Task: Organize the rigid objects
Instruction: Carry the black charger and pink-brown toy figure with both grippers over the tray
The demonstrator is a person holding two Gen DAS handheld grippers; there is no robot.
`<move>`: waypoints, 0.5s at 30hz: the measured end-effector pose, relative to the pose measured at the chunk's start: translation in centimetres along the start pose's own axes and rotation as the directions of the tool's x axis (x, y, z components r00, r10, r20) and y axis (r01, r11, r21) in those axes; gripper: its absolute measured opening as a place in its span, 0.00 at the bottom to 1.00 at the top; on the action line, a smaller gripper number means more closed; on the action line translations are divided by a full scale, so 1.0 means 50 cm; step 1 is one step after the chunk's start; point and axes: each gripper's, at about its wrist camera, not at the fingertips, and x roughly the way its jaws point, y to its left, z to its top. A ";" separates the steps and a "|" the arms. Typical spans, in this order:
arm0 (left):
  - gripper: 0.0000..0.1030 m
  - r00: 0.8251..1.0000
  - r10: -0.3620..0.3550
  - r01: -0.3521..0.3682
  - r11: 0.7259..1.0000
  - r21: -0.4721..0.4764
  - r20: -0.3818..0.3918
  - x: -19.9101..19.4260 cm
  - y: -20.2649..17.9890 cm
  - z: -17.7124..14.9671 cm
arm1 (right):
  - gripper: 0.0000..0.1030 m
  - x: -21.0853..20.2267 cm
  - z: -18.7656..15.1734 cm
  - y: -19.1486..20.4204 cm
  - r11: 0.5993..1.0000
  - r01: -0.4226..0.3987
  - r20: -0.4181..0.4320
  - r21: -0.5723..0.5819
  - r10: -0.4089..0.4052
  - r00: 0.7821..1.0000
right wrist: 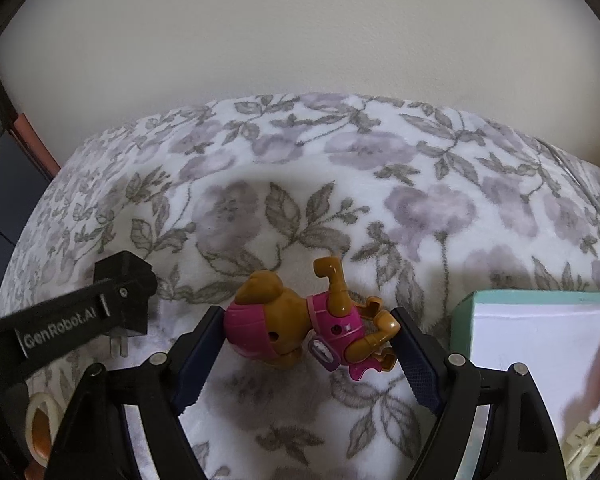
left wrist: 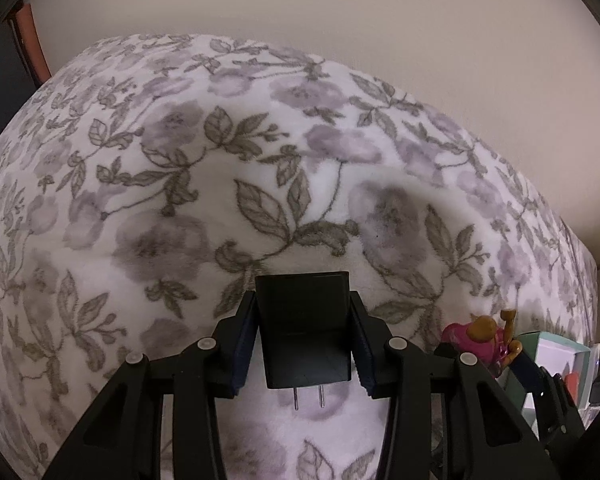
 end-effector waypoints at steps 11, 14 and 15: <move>0.43 0.996 -0.015 0.014 1.000 0.015 0.083 -0.157 -0.023 -0.019 | 0.81 -0.155 -0.015 -0.005 0.999 -0.002 0.085 0.037 -0.001 0.996; 0.43 0.993 -0.017 0.014 1.000 0.026 0.115 -0.201 -0.033 -0.028 | 0.81 -0.193 -0.027 -0.015 0.999 0.002 0.100 0.049 -0.007 0.995; 0.43 0.992 -0.021 0.017 0.999 0.032 0.125 -0.218 -0.040 -0.034 | 0.81 -0.205 -0.031 -0.019 0.999 0.009 0.103 0.054 -0.014 0.995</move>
